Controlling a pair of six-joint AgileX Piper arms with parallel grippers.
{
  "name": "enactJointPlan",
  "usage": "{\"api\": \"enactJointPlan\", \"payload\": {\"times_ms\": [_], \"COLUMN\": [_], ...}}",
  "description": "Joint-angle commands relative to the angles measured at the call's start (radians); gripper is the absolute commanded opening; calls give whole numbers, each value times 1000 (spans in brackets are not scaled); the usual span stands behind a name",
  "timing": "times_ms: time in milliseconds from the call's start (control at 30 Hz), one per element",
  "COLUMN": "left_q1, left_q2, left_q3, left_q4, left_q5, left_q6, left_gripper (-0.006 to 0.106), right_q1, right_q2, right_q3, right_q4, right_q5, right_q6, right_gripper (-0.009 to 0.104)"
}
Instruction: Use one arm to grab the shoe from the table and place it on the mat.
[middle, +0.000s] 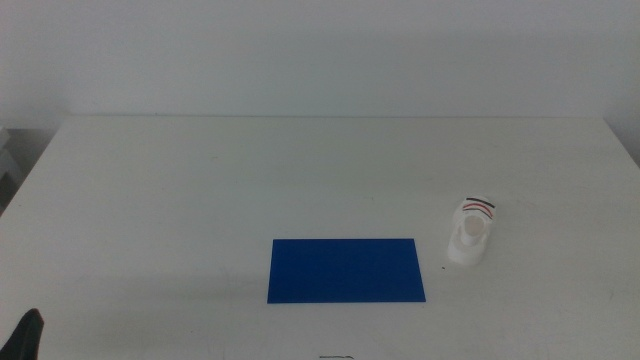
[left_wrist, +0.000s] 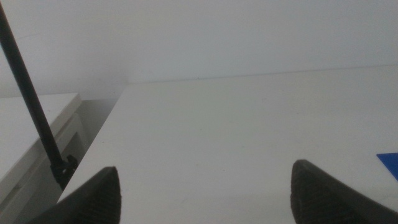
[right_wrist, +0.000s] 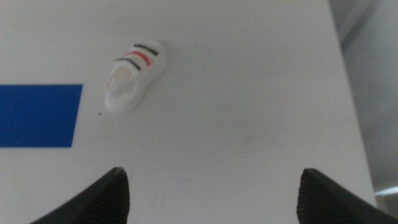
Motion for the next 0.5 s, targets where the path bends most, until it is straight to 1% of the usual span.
{"api": "enactJointPlan", "payload": {"times_ms": [0, 167, 333, 467], "left_q1": [-2, -2, -2, -2], "left_q2": [-20, -20, -20, -20], "left_q3": [-3, -3, -3, -3], "left_q4": [-9, -9, -9, -9], "left_q5": [-84, -84, -84, -84], "left_q6": [-16, -16, -16, -16], "left_gripper": [94, 94, 94, 94], "right_q1": [17, 86, 162, 187], "right_q2": [62, 187, 359, 492], "right_q3": [-65, -112, -199, -294], "right_q4": [2, -10, -10, -25], "right_q5": [-25, 12, 23, 30], "right_q6": [12, 129, 201, 317], "right_gripper": [94, 94, 94, 94]}}
